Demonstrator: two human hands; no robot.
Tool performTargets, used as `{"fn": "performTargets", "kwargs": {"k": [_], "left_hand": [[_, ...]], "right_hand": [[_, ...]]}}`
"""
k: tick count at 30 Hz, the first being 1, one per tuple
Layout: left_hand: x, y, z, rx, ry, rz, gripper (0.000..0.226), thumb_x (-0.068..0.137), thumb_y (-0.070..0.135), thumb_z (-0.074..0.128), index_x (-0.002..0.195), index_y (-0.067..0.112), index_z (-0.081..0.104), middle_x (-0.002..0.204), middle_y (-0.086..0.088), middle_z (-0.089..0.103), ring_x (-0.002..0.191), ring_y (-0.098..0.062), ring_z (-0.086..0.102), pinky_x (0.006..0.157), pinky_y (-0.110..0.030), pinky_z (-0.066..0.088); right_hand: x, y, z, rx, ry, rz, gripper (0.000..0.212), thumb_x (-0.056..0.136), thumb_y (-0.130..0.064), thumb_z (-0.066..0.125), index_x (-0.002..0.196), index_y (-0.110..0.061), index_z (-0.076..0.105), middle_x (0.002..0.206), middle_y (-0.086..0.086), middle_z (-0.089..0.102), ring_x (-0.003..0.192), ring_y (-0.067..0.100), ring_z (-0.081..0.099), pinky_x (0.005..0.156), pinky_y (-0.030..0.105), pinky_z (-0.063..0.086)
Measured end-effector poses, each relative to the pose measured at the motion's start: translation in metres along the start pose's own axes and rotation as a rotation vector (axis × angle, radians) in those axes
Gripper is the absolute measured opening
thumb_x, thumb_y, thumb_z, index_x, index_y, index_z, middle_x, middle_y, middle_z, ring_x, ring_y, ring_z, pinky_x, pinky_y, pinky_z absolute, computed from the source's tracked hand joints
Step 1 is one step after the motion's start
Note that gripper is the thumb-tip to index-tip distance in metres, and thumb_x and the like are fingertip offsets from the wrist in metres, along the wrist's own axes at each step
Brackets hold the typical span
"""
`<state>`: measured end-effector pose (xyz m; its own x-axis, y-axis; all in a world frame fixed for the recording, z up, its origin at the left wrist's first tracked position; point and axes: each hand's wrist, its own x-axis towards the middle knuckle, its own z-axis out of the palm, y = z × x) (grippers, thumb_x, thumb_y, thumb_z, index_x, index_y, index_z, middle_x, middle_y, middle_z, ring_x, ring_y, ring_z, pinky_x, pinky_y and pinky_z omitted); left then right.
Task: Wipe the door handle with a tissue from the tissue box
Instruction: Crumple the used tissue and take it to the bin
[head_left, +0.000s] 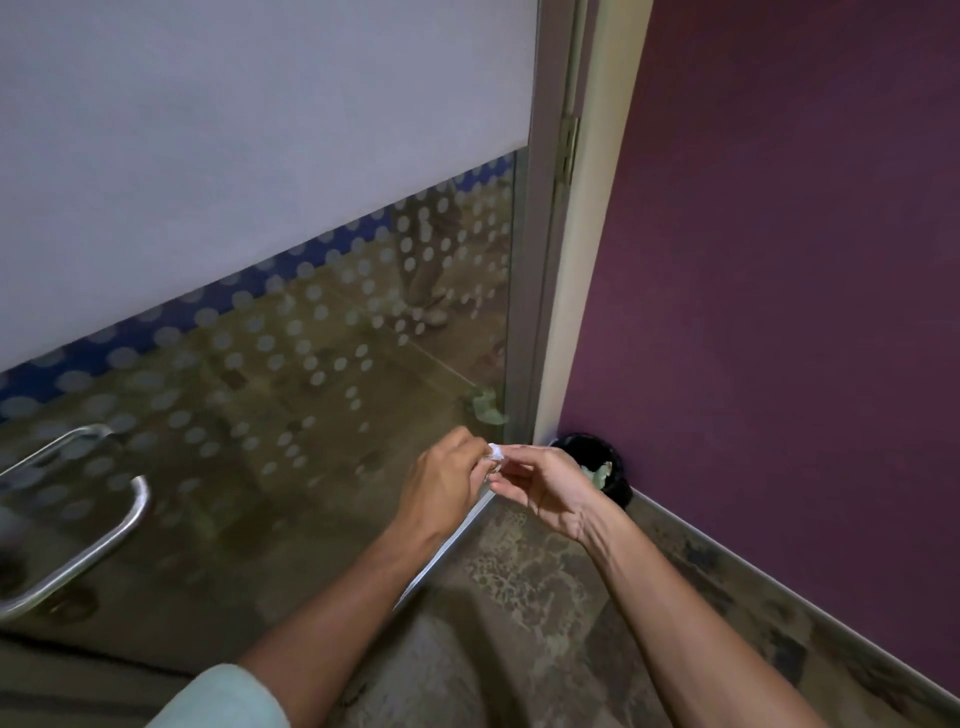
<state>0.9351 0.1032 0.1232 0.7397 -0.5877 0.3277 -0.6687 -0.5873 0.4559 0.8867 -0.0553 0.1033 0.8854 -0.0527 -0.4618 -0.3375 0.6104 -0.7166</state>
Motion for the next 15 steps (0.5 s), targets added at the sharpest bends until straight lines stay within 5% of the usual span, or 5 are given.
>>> {"fn": "performTargets", "kwargs": {"k": [10, 15], "left_hand": [[0.033, 0.020, 0.067, -0.234, -0.123, 0.069, 0.020, 0.094, 0.005, 0.066, 0.108, 0.011, 0.078, 0.087, -0.007, 0.063, 0.076, -0.020, 0.062, 0.071, -0.036, 0.054], [0.053, 0.006, 0.102, -0.168, -0.318, 0.032, 0.049, 0.094, 0.024, 0.068, 0.142, 0.025, 0.057, 0.124, 0.000, 0.070, 0.109, -0.020, 0.067, 0.091, -0.035, 0.055]], "right_hand": [[0.016, -0.018, -0.075, -0.024, 0.169, -0.031, 0.019, 0.086, -0.006, 0.072, 0.105, -0.002, 0.076, 0.087, 0.014, 0.075, 0.075, 0.015, 0.070, 0.070, 0.024, 0.058], [0.036, -0.027, -0.105, 0.042, 0.342, -0.049, 0.025, 0.088, 0.007, 0.066, 0.113, 0.012, 0.067, 0.090, 0.021, 0.071, 0.071, 0.021, 0.066, 0.058, 0.022, 0.057]]}}
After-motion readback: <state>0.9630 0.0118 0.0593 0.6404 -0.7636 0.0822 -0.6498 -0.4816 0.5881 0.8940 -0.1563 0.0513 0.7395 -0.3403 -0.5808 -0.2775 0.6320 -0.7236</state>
